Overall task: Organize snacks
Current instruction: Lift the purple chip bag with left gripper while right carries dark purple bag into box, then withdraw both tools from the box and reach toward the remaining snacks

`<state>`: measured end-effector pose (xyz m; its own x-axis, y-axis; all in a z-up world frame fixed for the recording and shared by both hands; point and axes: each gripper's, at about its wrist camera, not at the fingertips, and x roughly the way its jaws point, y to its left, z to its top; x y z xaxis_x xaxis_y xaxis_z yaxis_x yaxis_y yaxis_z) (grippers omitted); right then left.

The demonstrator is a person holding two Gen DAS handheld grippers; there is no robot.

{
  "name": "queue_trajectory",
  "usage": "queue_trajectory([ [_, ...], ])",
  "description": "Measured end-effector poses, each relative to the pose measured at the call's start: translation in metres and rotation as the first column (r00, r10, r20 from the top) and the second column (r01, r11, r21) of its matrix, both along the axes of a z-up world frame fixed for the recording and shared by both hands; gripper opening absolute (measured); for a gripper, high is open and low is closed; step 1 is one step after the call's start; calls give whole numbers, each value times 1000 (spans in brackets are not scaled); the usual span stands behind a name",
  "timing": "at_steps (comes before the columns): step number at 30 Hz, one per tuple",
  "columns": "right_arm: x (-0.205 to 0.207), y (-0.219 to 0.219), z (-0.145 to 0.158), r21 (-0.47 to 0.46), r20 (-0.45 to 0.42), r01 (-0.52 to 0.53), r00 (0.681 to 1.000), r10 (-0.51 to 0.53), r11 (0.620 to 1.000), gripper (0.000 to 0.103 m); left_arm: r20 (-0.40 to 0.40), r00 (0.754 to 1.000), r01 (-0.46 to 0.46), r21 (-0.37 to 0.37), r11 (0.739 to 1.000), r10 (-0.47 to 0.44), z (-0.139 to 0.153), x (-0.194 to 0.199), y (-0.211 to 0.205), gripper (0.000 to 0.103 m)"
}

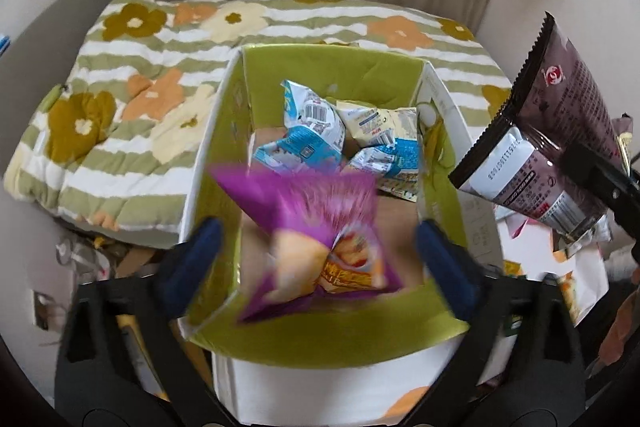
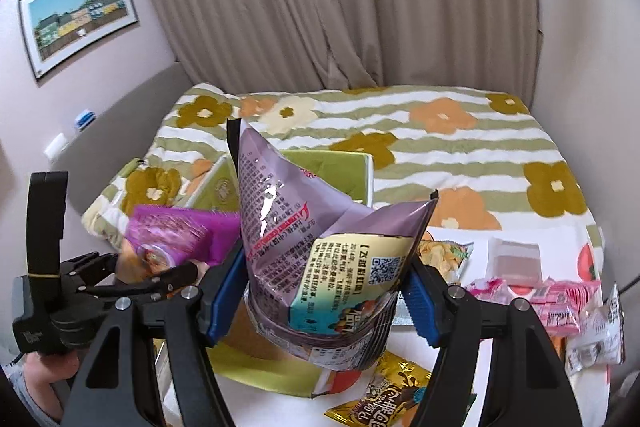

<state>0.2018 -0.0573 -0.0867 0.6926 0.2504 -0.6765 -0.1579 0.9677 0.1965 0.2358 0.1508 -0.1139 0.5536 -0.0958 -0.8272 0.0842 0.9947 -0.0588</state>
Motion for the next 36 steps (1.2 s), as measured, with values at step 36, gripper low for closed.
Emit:
queue_trajectory([
  [36,12,59,-47,11,-132,110,985,-108,994,101,-13,1000,15,-82,997,-16,-16,-27,48,101],
])
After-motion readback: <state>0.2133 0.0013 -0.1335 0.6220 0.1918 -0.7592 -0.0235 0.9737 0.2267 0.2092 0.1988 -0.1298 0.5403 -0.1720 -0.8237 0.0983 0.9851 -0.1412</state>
